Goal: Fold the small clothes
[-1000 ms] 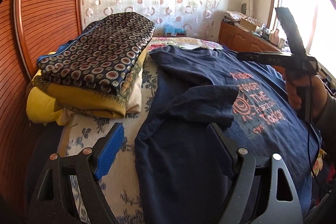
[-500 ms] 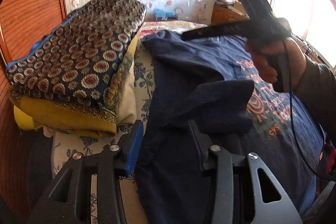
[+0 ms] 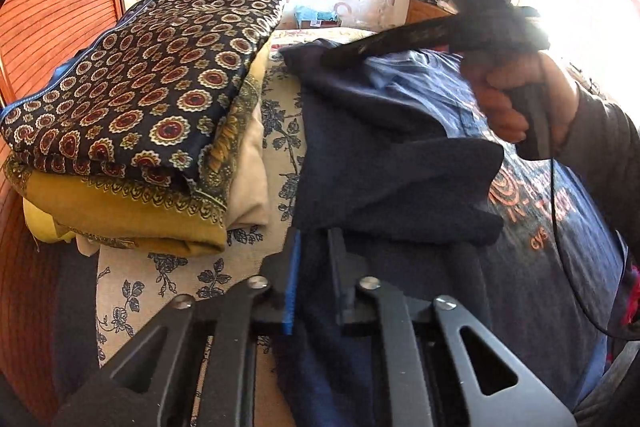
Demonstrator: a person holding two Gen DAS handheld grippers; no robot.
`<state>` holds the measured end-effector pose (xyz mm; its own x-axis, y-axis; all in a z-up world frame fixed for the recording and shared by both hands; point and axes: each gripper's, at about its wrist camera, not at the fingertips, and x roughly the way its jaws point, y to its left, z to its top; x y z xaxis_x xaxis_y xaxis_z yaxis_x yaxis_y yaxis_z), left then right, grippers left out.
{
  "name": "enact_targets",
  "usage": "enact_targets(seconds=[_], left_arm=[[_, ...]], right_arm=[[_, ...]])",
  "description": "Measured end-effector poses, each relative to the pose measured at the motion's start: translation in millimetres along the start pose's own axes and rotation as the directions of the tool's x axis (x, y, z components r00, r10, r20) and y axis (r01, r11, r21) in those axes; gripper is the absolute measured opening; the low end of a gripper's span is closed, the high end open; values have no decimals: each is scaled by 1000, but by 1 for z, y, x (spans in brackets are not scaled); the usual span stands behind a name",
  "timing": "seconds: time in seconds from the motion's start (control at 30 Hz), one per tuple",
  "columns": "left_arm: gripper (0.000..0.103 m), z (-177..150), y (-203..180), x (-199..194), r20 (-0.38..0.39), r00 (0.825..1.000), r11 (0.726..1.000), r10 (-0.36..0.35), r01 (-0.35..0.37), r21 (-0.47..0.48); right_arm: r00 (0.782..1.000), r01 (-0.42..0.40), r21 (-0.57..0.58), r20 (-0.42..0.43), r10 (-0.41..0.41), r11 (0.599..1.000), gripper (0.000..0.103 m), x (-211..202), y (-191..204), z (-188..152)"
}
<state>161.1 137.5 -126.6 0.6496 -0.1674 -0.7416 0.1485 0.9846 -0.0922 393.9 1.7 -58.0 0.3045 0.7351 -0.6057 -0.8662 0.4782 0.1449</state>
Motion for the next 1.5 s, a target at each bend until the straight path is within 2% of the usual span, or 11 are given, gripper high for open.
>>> enact_targets(seconds=[0.07,0.17,0.33,0.47,0.63,0.8,0.83,1.0,1.13,1.4,1.5], left_arm=[[13,-1,2,-2,9,1000,1000,-6,6,-17],[13,-2,3,-4,23,1000,999,1,0,-36],[15,-6,-1,-4,4,1000,999,21,-21,-30],[20,-4,-3,2,-15,999,999,30,-30,-10],[20,-1,-3,5,-17,999,999,33,-33,0],[19,5,0,10,-15,1000,1000,18,-18,-7],[14,4,1,10,-16,1000,1000,19,-19,-9],[6,4,7,-6,55,998,998,38,-36,-45],[5,3,17,-19,94,990,991,103,-94,-94],[6,-5,15,-26,82,990,990,116,-109,-86],[6,-4,9,-30,87,992,993,96,-89,-72]], right_arm=[[998,8,2,67,-9,1000,4,-23,-3,3],[978,138,91,147,-150,986,3,-53,-22,5],[936,351,132,-46,-348,927,4,-37,-62,-13],[939,344,183,-71,-336,921,4,-35,-83,-33],[951,307,170,-11,-310,936,28,-60,-70,-62],[952,306,146,-38,-304,941,37,-73,-52,-93],[948,318,146,-51,-314,937,38,-81,-49,-99],[931,364,137,-96,-353,921,38,-107,-40,-114],[942,333,145,-106,-320,932,38,-121,-30,-122],[948,309,117,-114,-296,944,37,-113,-14,-108],[950,304,97,-112,-293,948,10,-109,-14,-108]])
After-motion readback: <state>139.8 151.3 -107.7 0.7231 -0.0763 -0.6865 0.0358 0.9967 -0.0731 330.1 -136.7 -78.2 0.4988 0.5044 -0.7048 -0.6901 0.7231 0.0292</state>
